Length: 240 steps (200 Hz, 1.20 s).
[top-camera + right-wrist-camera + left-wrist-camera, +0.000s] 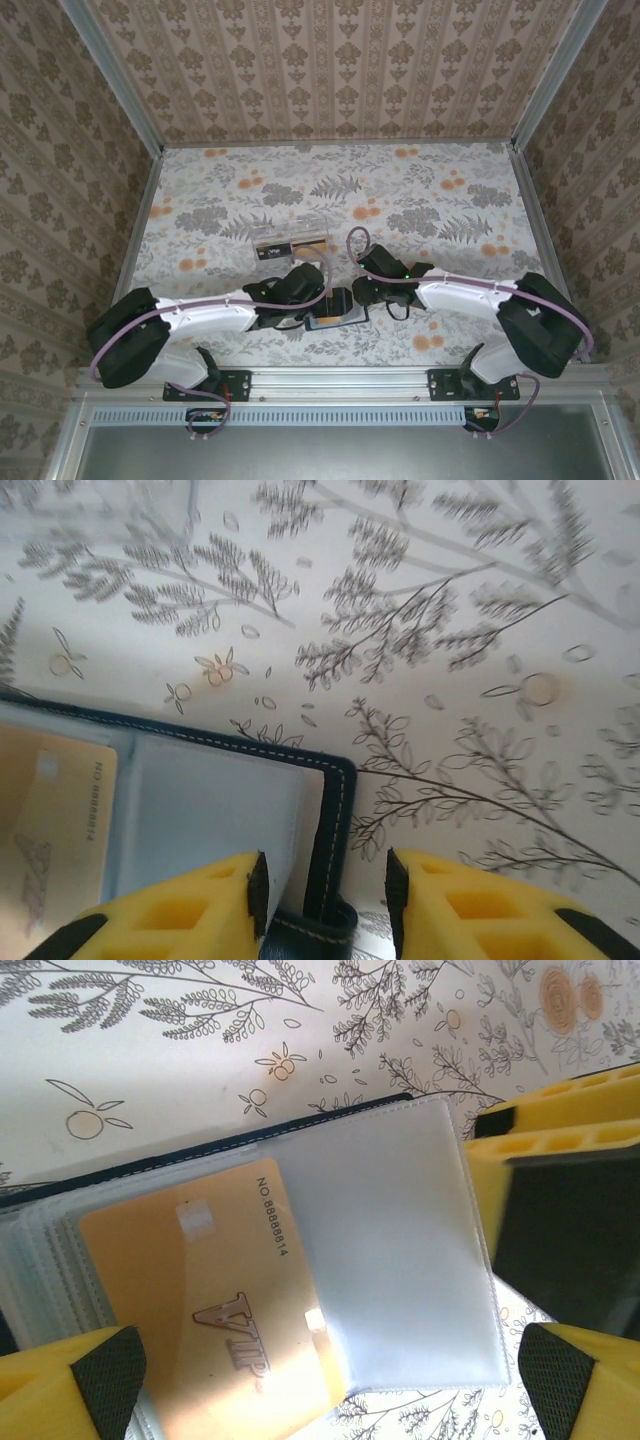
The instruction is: Take the credit cards out of the card holder
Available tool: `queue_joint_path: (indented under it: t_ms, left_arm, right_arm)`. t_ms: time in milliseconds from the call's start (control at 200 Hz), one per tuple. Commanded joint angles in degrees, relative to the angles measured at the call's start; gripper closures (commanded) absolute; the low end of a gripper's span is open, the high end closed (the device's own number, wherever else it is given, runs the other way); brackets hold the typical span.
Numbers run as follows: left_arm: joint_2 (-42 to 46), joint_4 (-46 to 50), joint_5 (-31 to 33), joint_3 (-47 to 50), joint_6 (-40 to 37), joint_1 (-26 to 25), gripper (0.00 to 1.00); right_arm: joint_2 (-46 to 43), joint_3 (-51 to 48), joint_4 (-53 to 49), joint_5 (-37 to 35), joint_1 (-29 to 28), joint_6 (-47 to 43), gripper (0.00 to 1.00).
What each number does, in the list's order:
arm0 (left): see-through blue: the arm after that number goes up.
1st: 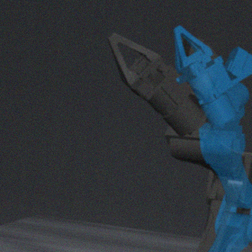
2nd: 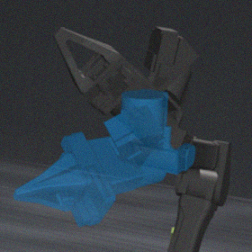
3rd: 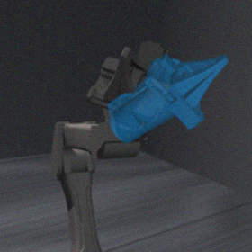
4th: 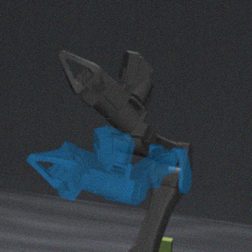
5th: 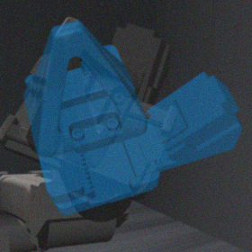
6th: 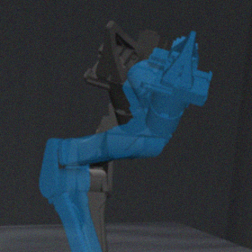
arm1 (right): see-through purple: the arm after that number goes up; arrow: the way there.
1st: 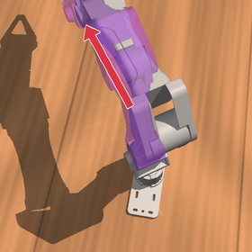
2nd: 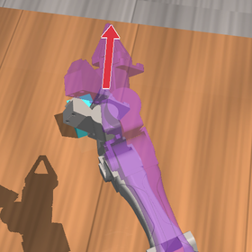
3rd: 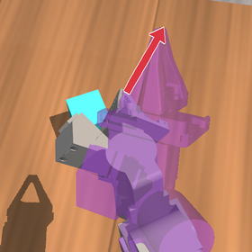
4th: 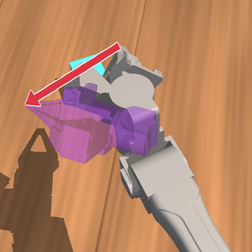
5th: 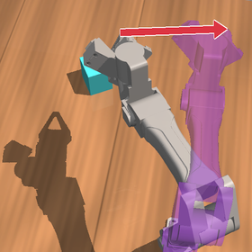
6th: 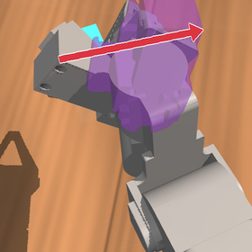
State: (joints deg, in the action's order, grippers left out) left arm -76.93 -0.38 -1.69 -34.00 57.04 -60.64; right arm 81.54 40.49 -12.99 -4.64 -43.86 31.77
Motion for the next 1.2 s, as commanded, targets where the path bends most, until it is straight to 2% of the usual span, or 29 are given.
queue_joint_path:
  t_ms: [0, 80, 200, 295, 345, 460, 610, 735, 1000, 1195]
  left_arm:
    - [3.6, 0.9, 1.3, 1.5, -1.0, 1.0, 0.00]
    - [5.8, 1.5, 1.7, 2.8, -0.9, 1.9, 0.00]
    - [9.6, 3.1, 2.3, 5.2, -0.5, 3.8, 0.00]
    - [12.3, 3.9, 1.9, 7.4, 0.0, 6.1, 0.08]
    - [13.6, 4.2, 1.7, 8.5, 0.2, 7.0, 0.16]
    - [14.9, 4.9, 1.5, 9.5, 0.2, 8.1, 0.45]
    - [14.1, 3.9, 1.1, 10.0, 0.1, 8.7, 0.63]
    - [11.5, 1.5, -0.2, 9.9, 0.2, 8.7, 0.85]
    - [4.3, -2.4, -2.0, 7.4, 0.1, 6.8, 1.00]
    - [2.0, -1.7, -1.2, 5.4, -0.3, 5.3, 1.00]
  right_arm:
    - [-5.5, -0.6, -4.0, -5.0, 0.6, 0.7, 0.58]
    - [-7.9, -0.6, -4.0, -4.3, 0.5, 0.7, 0.57]
    - [-8.2, -0.1, -2.0, 1.5, 0.3, 1.1, 0.58]
    - [-6.2, 0.5, 0.6, 6.1, -0.5, 2.5, 0.61]
    - [-4.4, 1.0, 2.3, 8.7, -1.2, 3.4, 0.63]
    - [1.2, 2.7, 4.4, 12.3, -2.5, 5.9, 0.68]
    - [4.9, 4.1, 6.2, 13.3, -4.0, 7.8, 0.69]
    - [6.1, 4.1, 7.1, 14.5, -4.1, 9.2, 0.69]
    - [7.8, 3.6, 7.5, 15.9, -4.3, 10.8, 0.70]
    - [9.6, 3.7, 7.6, 16.6, -4.2, 11.6, 0.70]
